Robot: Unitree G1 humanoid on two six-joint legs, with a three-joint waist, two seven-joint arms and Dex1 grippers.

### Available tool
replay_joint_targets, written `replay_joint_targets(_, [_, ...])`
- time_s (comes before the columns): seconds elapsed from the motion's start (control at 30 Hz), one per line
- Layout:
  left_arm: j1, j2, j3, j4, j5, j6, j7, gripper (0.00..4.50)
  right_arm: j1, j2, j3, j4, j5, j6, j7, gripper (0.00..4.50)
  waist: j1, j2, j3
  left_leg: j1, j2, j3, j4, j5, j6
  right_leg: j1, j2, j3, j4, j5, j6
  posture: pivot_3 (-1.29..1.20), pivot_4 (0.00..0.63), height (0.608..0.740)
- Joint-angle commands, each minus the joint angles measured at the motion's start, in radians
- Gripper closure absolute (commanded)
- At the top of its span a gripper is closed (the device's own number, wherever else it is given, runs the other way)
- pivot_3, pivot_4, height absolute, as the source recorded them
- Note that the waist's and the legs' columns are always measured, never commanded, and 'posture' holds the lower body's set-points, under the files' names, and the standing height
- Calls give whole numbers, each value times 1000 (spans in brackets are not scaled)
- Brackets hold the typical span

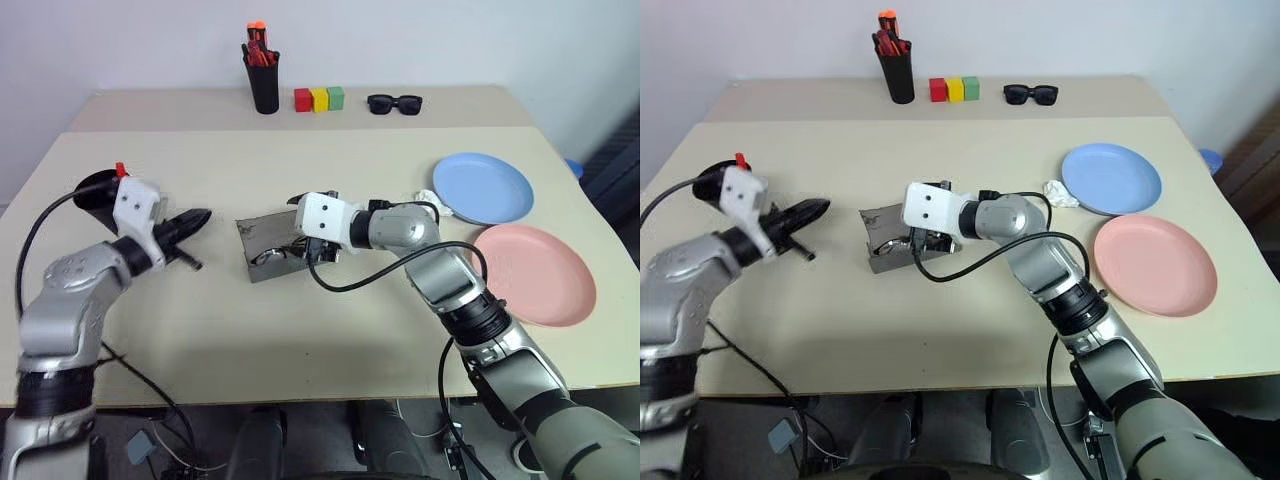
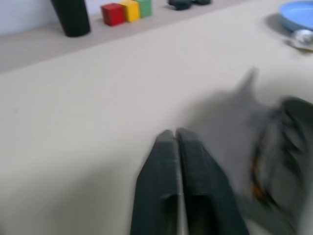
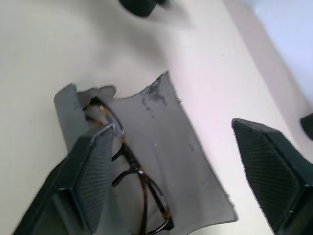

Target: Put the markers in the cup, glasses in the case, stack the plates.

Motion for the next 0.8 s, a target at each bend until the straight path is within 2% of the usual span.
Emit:
replay_joint_targets(0.03, [-195, -60, -60, 157, 20, 123, 69, 4444, 41, -40, -59, -134, 53, 2, 22, 507, 7, 0, 0, 0, 0, 0, 0, 0, 0, 0, 0, 0, 0, 0, 0, 0, 150, 740])
replay_joint_targets(0.1, [-270, -75, -111, 249, 32, 183, 39, 4444, 75, -72, -86, -187, 81, 5, 37, 507, 2, 0, 0, -1, 0, 0, 0, 0, 0, 0, 0, 0, -1, 0, 0, 0, 150, 740])
replay_joint_targets(0.27, [-406, -101, -205, 469, 78, 182, -51, 4444, 170, -179, -190, -318, 171, 78, 69, 507, -15, 0, 0, -1, 0, 0, -2, 0, 0, -1, 0, 0, 0, 0, 0, 0, 150, 740])
replay_joint_targets(0.4, [-418, -79, -293, 510, 108, 132, -209, 4444, 254, -270, -280, -363, 206, 119, 64, 507, -15, 0, 0, -1, 0, 0, -2, 0, 0, -2, 1, 0, 0, 0, 0, 0, 150, 740])
replay_joint_targets(0.5, [-379, -39, -349, 453, 131, 86, -318, 4444, 296, -322, -306, -373, 193, 121, 47, 507, -13, 1, 0, -1, 0, 0, -1, 0, 0, -2, 1, 1, 0, 0, 0, 0, 150, 740])
replay_joint_targets(0.63, [-314, 2, -346, 324, 98, 95, -400, 4444, 312, -340, -309, -370, 181, 126, 8, 507, -13, 1, 0, 0, 1, 1, -2, 0, 0, -2, 1, 2, 0, -1, 0, 0, 150, 740])
replay_joint_targets(0.8, [-155, 93, -371, 54, 95, 101, -468, 4444, 282, -366, -305, -262, 118, 129, -57, 507, -11, 1, 0, -1, 1, 2, -2, 0, 0, -2, 0, 2, 0, -1, 0, 0, 150, 740])
